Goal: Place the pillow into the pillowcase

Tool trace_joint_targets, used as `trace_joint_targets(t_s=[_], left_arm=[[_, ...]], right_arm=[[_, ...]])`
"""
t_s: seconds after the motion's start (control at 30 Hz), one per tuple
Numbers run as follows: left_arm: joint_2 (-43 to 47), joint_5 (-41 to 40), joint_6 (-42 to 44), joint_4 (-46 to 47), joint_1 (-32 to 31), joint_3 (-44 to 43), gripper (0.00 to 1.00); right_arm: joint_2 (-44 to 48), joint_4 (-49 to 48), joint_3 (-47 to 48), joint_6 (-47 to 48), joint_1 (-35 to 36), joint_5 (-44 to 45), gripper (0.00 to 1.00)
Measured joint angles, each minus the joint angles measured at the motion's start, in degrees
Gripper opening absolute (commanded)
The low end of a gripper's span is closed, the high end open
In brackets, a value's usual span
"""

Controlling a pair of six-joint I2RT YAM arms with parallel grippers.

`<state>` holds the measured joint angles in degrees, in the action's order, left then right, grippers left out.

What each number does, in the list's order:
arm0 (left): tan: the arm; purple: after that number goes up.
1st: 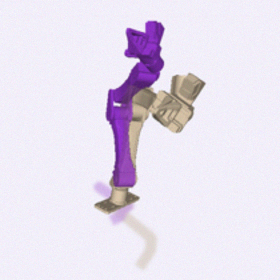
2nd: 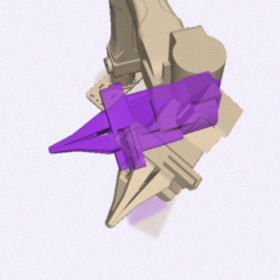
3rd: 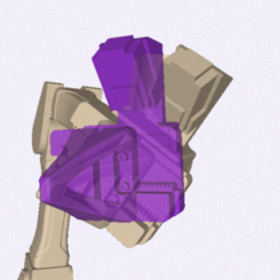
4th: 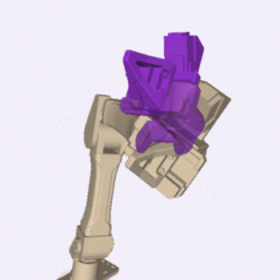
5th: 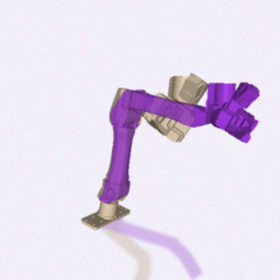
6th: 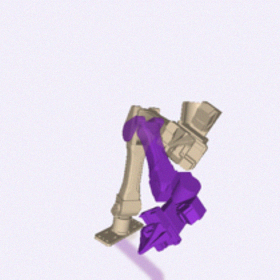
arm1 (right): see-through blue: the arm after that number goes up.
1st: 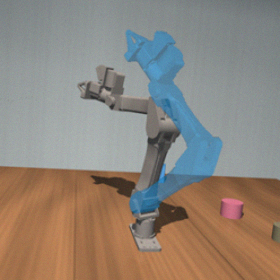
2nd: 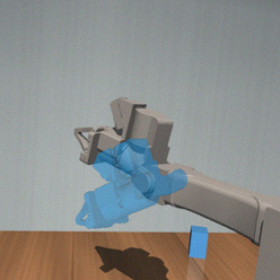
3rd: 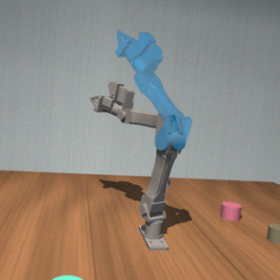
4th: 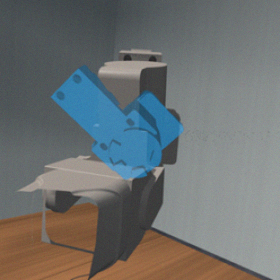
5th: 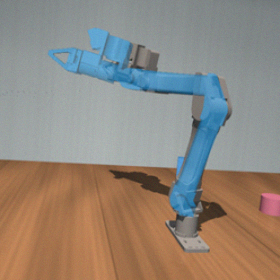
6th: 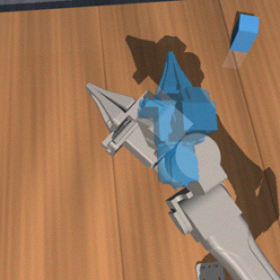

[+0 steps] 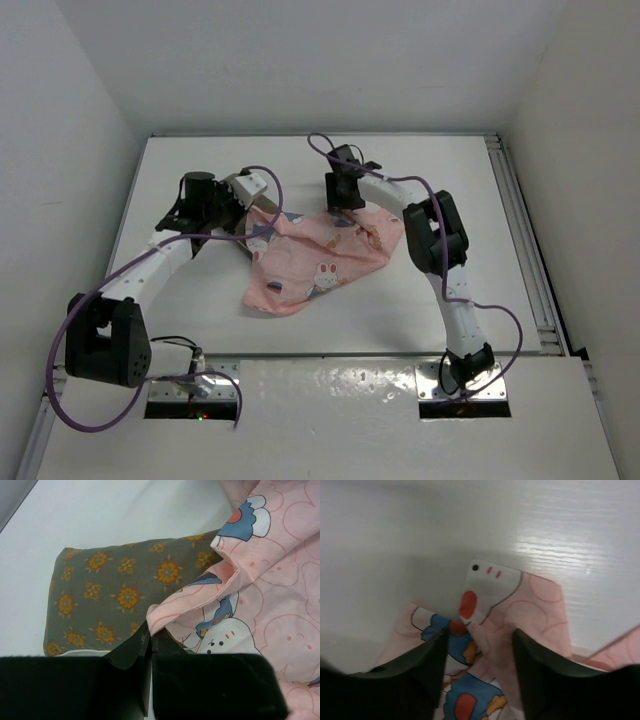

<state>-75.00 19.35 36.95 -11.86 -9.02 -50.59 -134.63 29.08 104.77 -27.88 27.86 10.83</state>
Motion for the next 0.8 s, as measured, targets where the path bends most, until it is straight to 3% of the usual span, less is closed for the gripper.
trace_joint_targets(t_s=[0.07,0.1,0.13,0.47,0.63,0.8], left_arm=[[0.2,-0.2,-0.3,0.0,0.0,0.0,0.00],[0.2,-0.3,-0.6,0.1,0.0,0.0,0.00],[0.2,-0.5,-0.9,0.1,0.0,0.0,0.00],[-1.1,-6.6,-4.2,4.8,0.1,-2.0,0.00],[-5.4,-12.0,-4.0,14.8,0.5,-11.7,0.00],[-8.3,-14.1,-2.9,26.2,0.7,-23.2,0.00]], right_arm=[[0.0,0.6,0.7,0.2,0.0,1.7,0.27],[0.0,1.1,0.7,0.1,-0.1,2.7,0.06],[0.0,1.7,0.7,0.2,-0.2,3.5,0.00],[4.3,2.0,0.9,-0.3,-5.0,6.5,0.00],[17.0,-3.6,1.7,-0.7,-11.8,4.0,0.00],[36.8,-17.1,-2.4,-3.0,-20.5,0.8,0.00]])
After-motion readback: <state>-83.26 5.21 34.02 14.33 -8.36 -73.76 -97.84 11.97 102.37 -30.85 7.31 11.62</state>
